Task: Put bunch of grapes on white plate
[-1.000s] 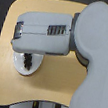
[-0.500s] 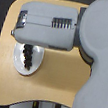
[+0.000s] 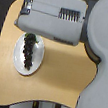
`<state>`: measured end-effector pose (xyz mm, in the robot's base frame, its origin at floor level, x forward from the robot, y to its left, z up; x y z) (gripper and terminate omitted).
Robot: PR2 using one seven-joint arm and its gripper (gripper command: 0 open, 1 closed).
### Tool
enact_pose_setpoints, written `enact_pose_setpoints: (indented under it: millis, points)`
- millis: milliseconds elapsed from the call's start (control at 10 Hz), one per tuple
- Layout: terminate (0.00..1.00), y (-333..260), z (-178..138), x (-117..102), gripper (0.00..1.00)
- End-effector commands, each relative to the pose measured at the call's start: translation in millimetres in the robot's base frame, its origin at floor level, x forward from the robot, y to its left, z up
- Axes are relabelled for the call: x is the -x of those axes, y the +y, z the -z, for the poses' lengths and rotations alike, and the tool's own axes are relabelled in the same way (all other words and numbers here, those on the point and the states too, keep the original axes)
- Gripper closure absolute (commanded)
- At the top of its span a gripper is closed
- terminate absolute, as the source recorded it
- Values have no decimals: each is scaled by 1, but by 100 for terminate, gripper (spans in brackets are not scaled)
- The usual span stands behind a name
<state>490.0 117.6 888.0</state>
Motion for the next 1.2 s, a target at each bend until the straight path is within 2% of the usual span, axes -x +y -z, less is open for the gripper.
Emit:
enact_pose_setpoints:
  millis: [0,600,1100]
  points:
    - [0,-46,-17,-22,0]
    - [0,-170,-6,-35,0]
    - [0,-260,10,-22,0]
